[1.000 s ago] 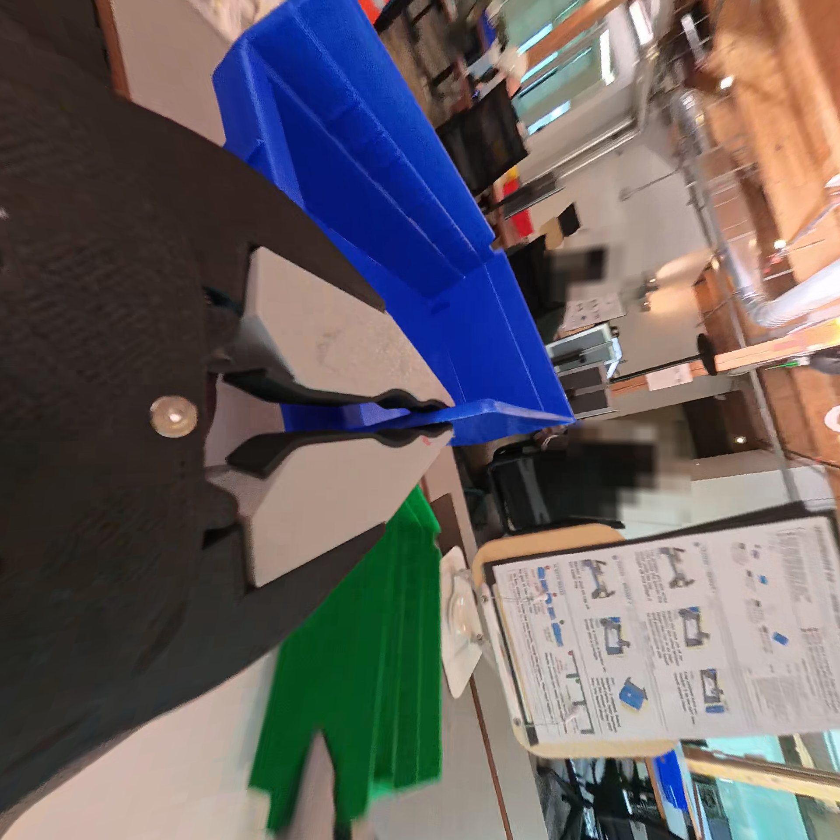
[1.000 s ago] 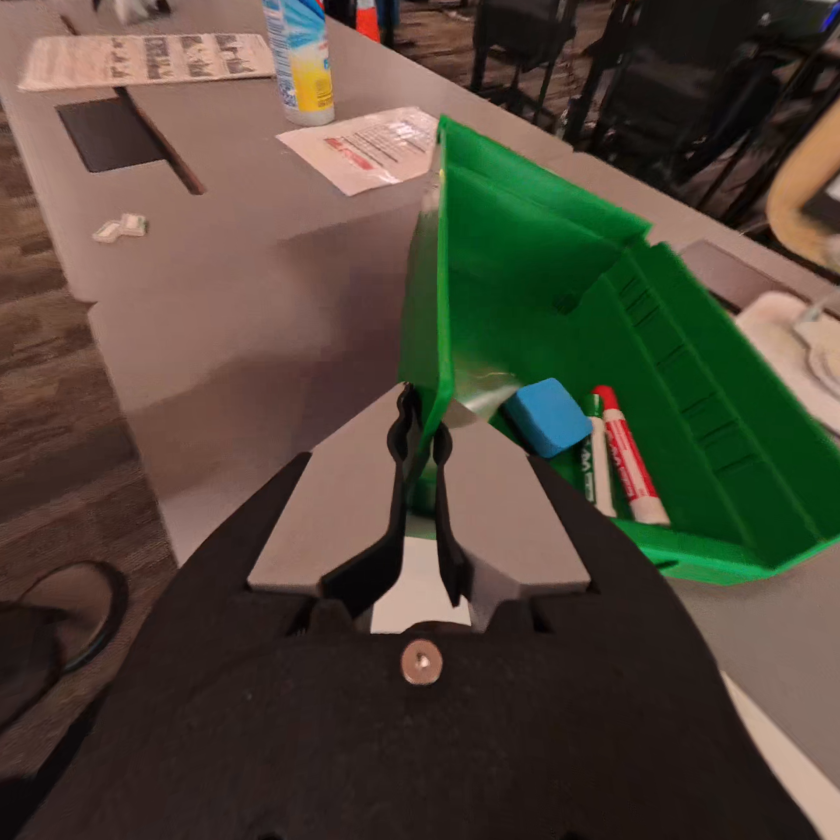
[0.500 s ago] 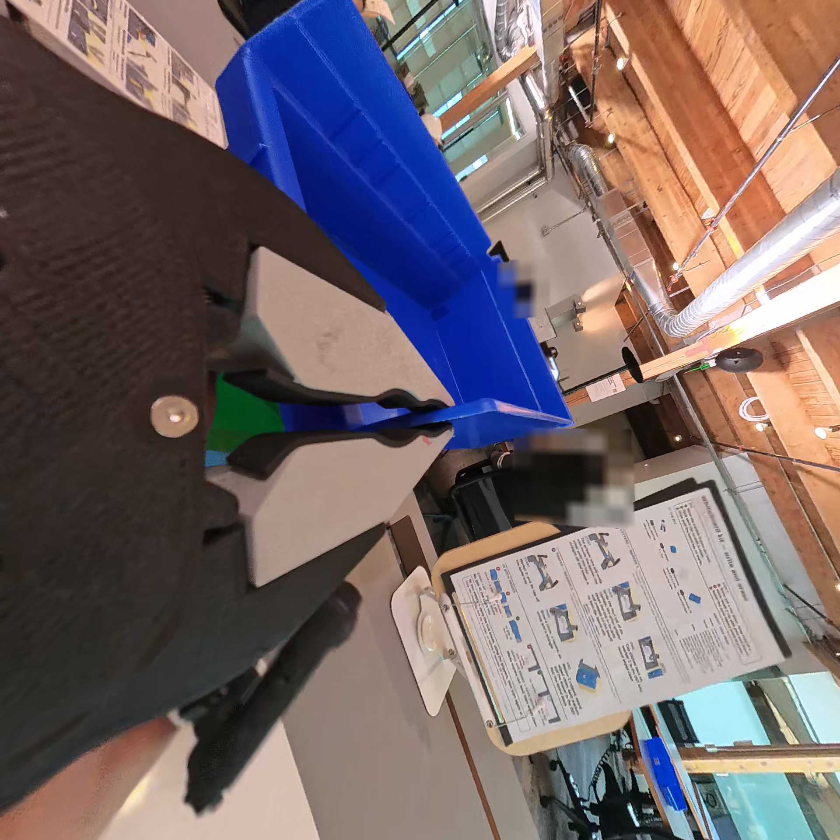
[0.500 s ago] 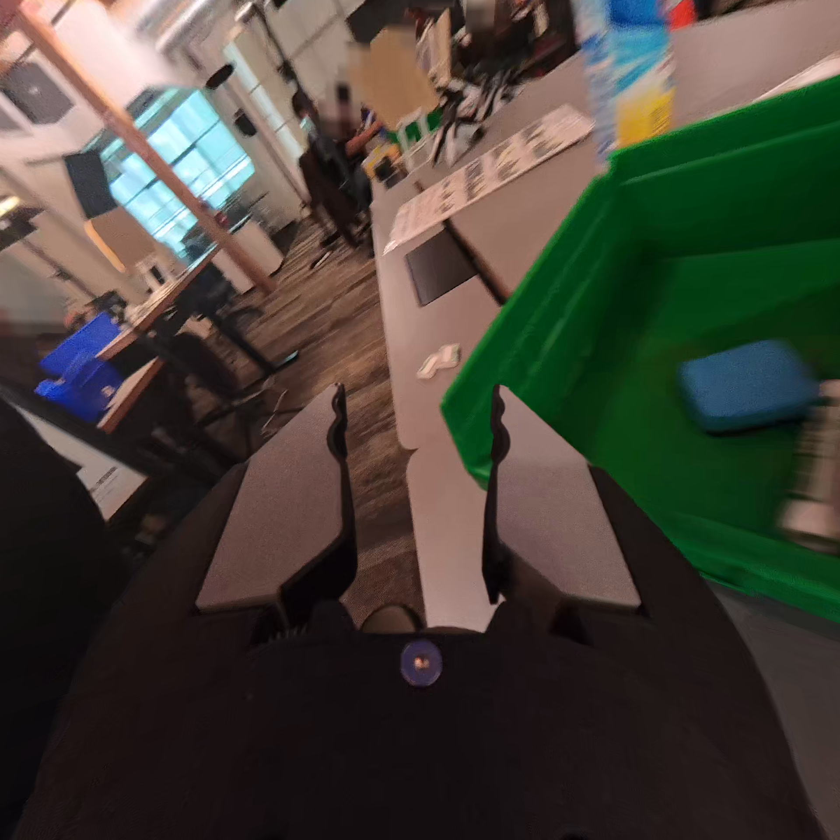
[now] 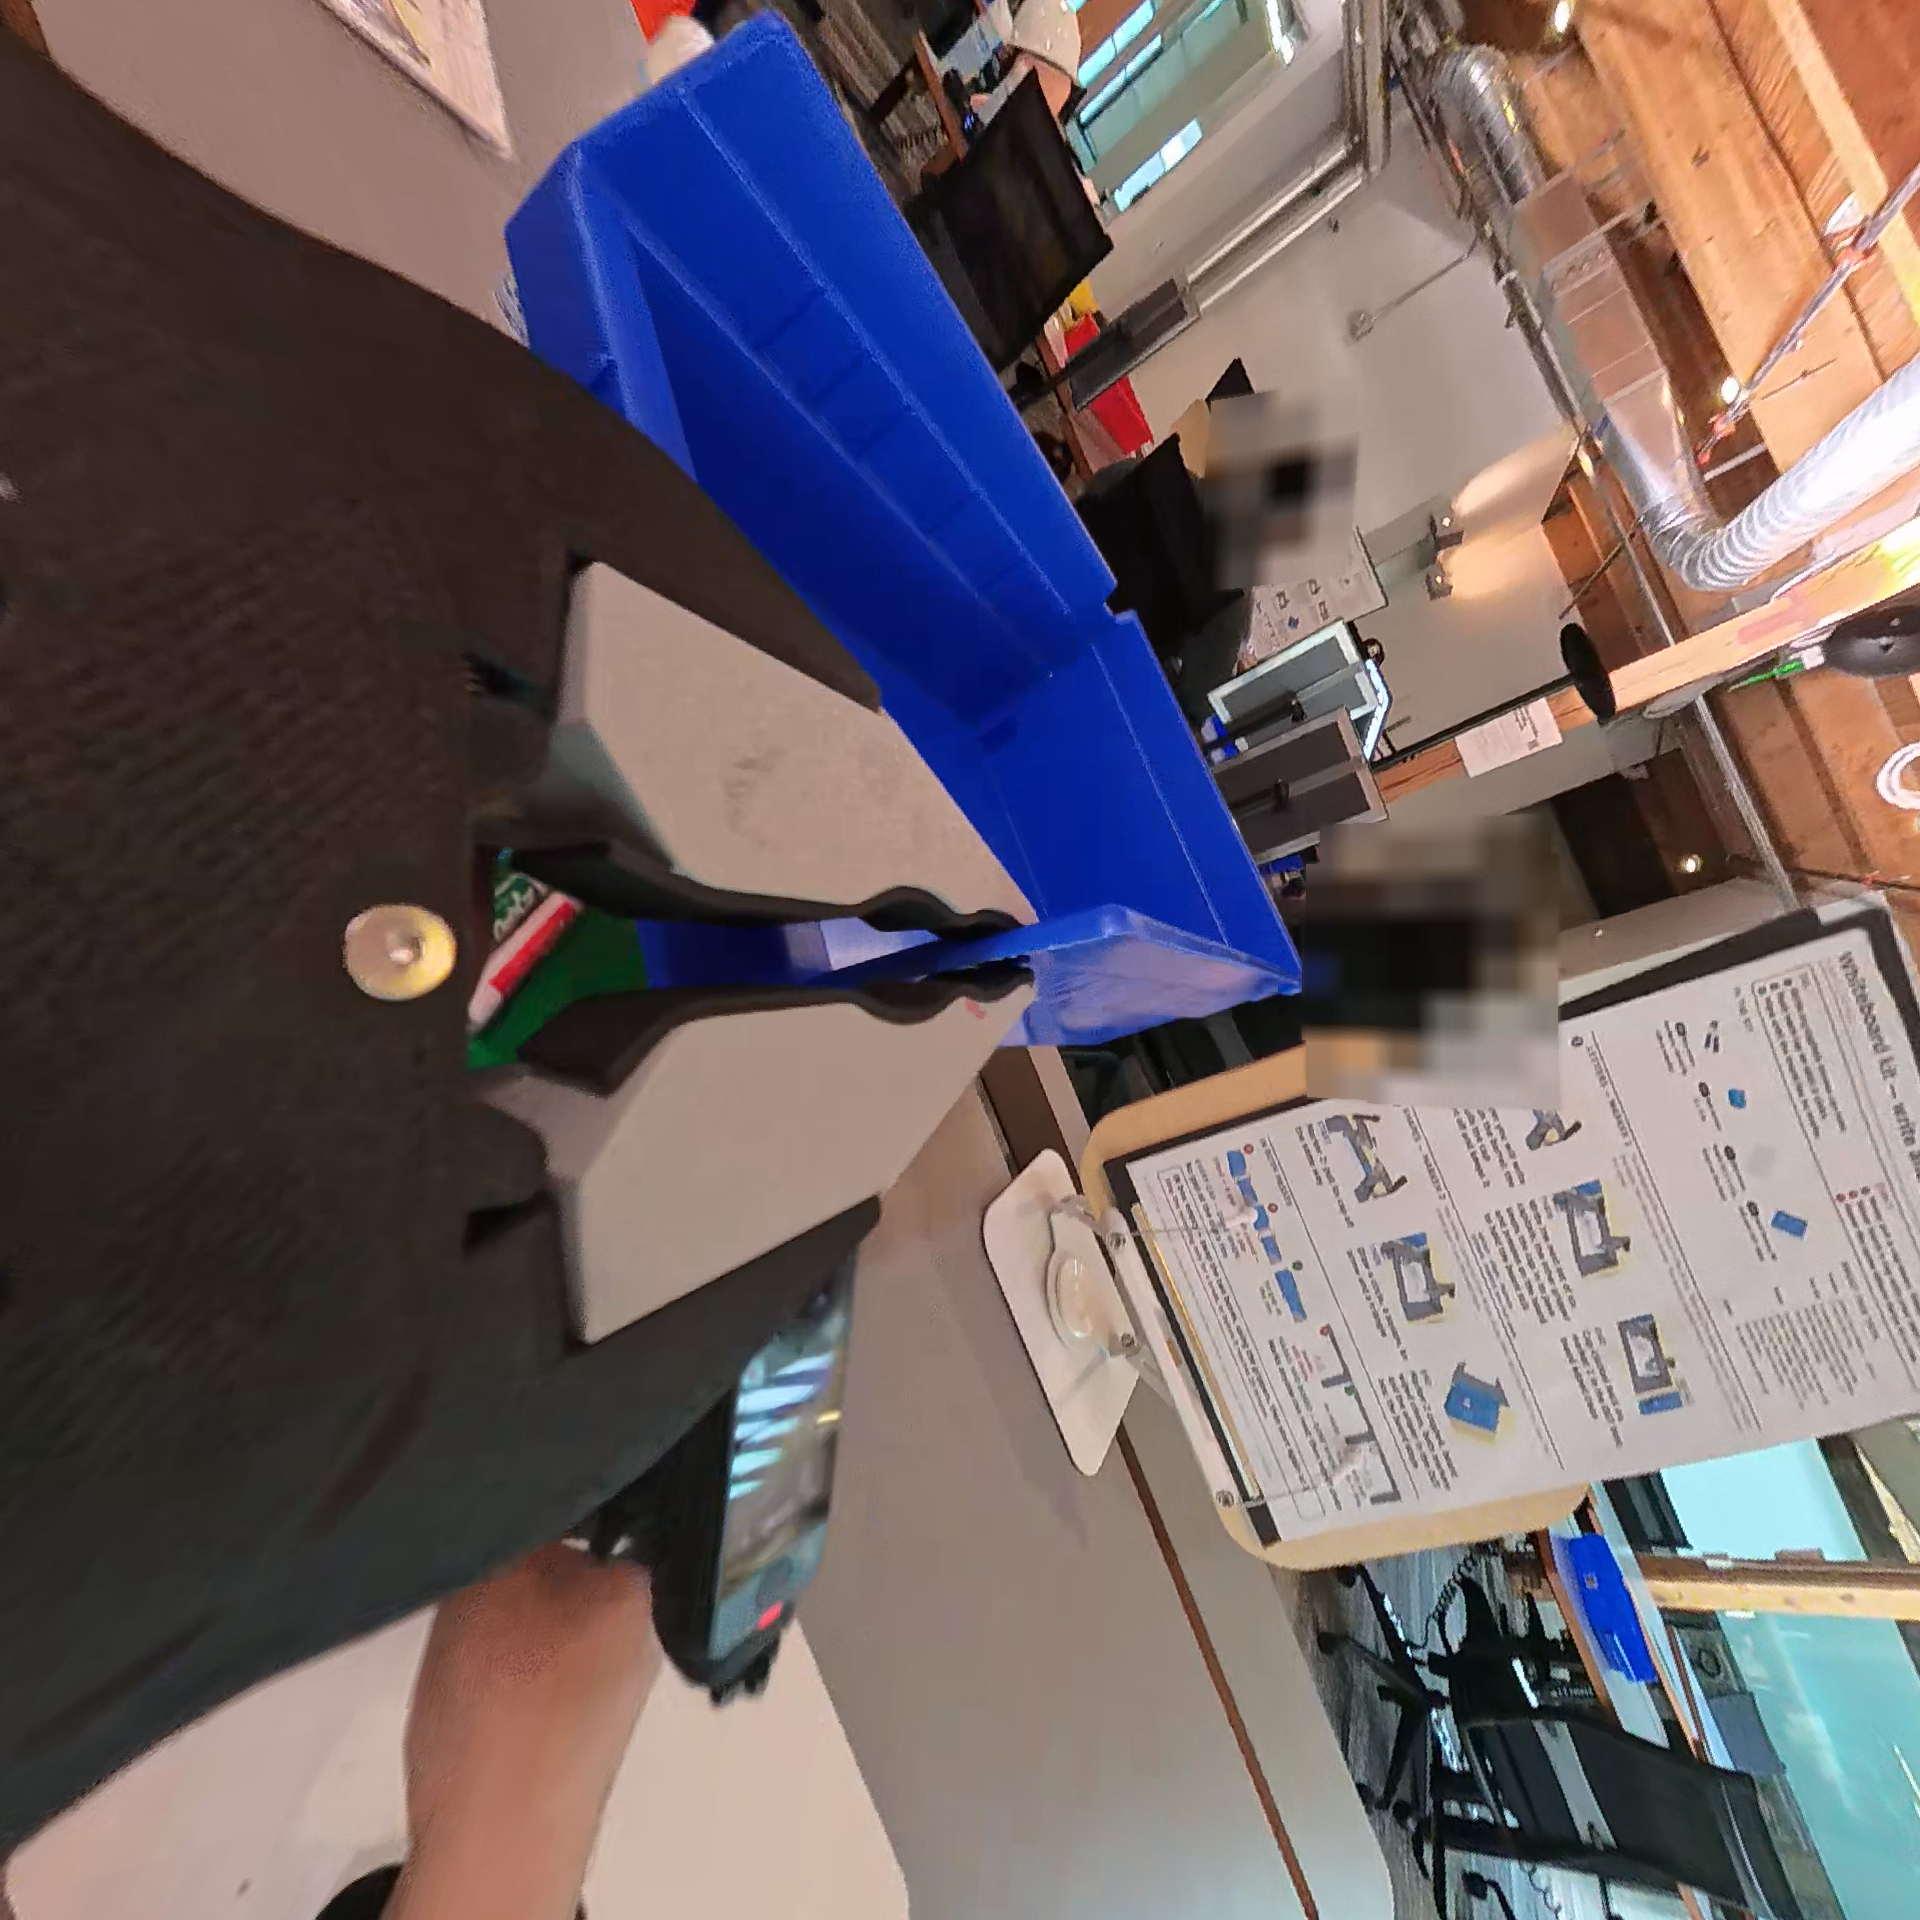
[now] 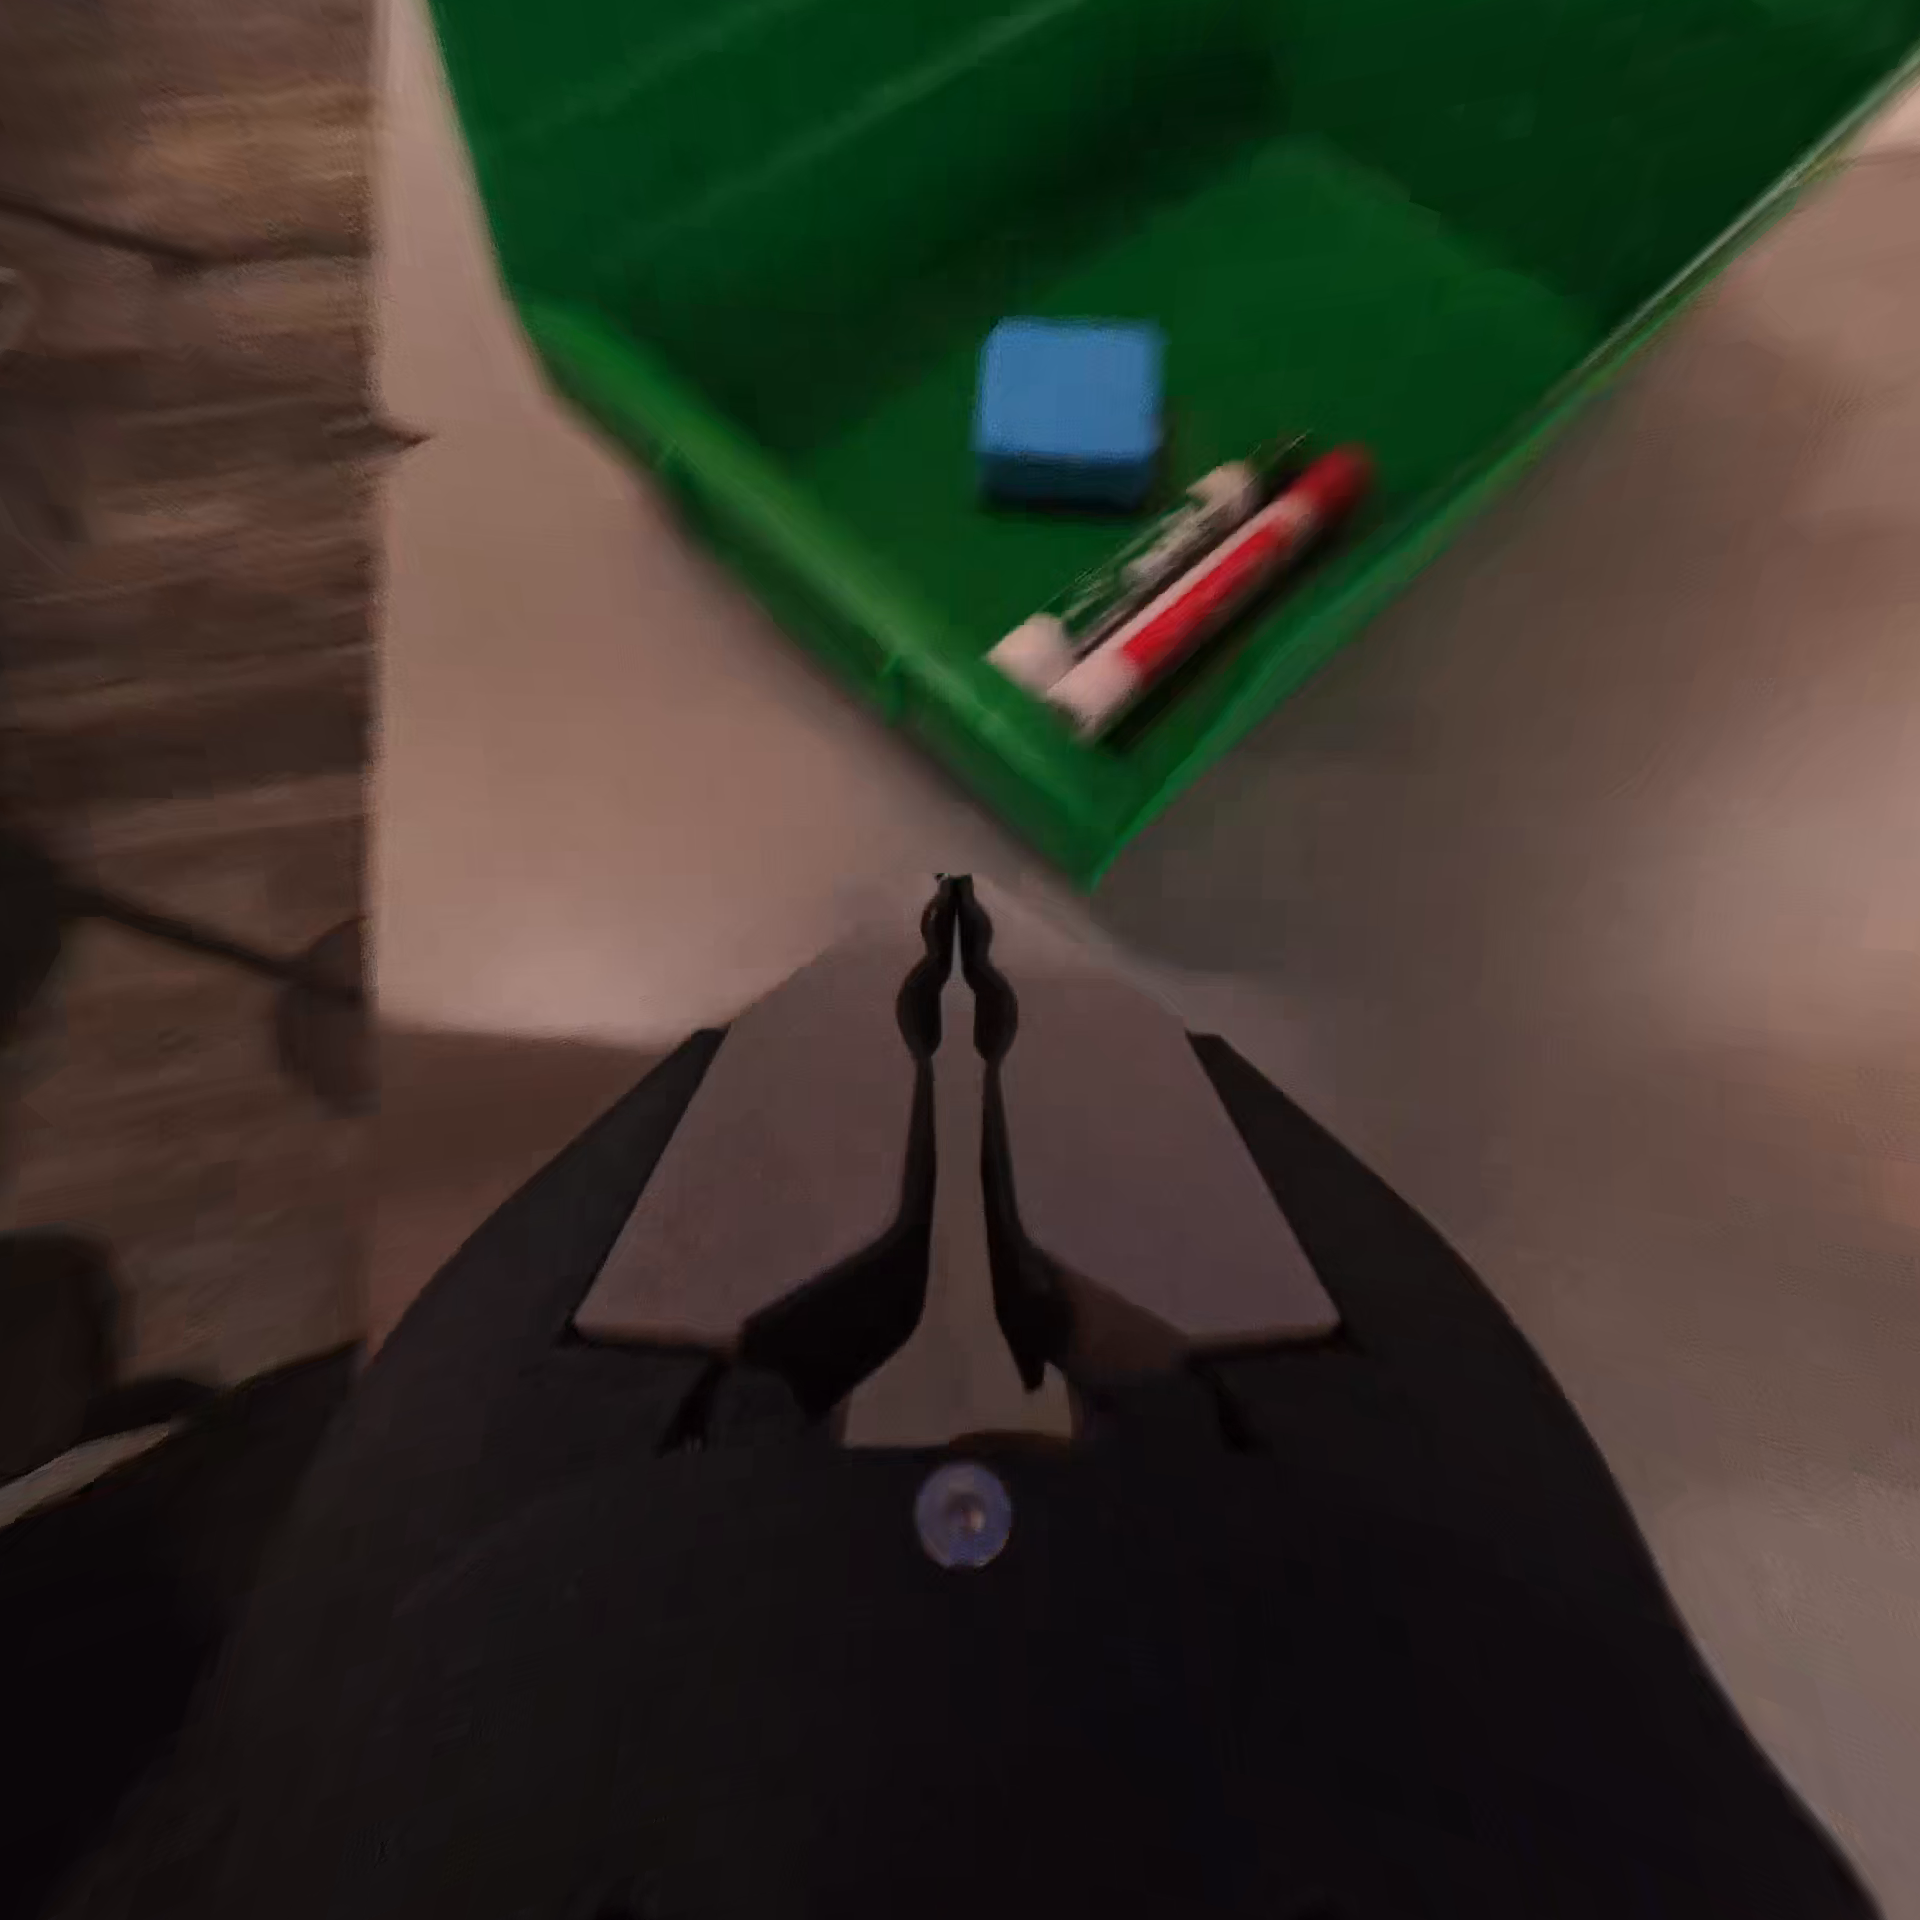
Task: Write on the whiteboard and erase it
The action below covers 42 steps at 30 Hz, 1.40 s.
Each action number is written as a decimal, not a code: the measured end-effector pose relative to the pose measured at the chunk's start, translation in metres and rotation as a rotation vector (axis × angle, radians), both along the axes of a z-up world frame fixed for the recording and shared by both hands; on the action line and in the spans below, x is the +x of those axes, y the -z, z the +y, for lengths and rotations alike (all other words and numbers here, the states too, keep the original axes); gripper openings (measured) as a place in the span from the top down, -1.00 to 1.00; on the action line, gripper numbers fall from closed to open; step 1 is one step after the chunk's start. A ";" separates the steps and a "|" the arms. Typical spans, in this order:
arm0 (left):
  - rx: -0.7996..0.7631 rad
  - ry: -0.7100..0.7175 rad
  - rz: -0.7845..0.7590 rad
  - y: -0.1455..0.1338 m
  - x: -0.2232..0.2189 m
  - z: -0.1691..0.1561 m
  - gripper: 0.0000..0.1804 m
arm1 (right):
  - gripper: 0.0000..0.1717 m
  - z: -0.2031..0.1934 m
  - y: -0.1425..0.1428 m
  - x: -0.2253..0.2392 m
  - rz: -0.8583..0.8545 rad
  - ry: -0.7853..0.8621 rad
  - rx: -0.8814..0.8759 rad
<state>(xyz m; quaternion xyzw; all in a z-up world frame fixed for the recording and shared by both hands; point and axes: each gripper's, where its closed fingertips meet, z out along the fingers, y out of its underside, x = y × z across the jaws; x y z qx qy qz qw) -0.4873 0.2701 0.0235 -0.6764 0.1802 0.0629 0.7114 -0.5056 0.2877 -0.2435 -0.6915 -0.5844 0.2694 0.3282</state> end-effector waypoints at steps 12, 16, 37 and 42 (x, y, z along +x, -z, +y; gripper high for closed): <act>-0.056 0.338 -0.028 0.035 0.177 0.012 1.00 | 0.84 -0.076 -0.097 0.354 0.128 0.255 0.300; -0.141 0.500 -0.033 0.082 0.283 0.003 1.00 | 0.77 -0.088 -0.115 0.483 0.205 0.535 0.273; -0.590 0.953 -0.075 0.199 0.501 -0.065 0.65 | 0.63 -0.072 -0.048 0.600 0.194 0.995 0.178; -0.603 0.940 -0.086 0.191 0.395 -0.068 0.67 | 0.68 -0.091 -0.095 0.574 0.111 0.997 0.442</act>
